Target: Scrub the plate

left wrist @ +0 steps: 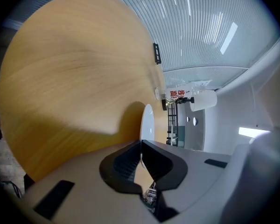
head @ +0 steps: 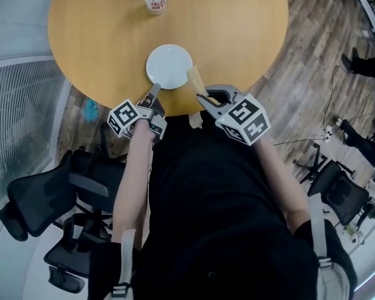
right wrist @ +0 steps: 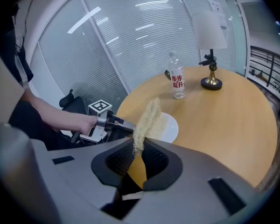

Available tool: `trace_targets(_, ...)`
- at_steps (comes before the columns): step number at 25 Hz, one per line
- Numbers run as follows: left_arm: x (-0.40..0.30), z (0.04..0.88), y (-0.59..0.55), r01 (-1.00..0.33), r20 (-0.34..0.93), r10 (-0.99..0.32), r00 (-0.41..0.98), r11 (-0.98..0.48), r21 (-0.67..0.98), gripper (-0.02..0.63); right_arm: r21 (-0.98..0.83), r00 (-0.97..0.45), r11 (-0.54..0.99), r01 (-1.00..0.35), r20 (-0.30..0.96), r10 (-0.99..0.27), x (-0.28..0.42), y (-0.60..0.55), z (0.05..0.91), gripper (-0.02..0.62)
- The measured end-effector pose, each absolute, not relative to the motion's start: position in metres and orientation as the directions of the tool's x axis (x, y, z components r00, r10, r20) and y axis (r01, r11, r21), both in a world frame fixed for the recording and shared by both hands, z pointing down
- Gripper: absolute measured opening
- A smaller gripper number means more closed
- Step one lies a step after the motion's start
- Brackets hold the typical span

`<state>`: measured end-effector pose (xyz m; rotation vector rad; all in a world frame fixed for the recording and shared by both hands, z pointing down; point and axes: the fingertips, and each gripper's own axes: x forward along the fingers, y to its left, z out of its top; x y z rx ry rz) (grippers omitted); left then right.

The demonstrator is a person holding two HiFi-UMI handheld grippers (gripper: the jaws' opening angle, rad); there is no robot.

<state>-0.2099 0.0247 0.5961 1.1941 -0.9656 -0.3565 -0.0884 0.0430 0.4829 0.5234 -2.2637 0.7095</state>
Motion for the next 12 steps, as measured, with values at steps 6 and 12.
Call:
trace_targets(6,-0.201,0.586,0.047,-0.304,0.434,-0.664,0.609,0.310,0.901,0.023,-0.330,-0.612,0.841,-0.428,0.791,-0.001,-0.120,0.064,0.533,0.046)
trace_targets(12,-0.198,0.576,0.055,-0.411,0.452,-0.636,0.626,0.223,0.884,0.023,-0.352,-0.570,0.880,-0.319,0.813,0.118,-0.143,0.083,0.551,0.046)
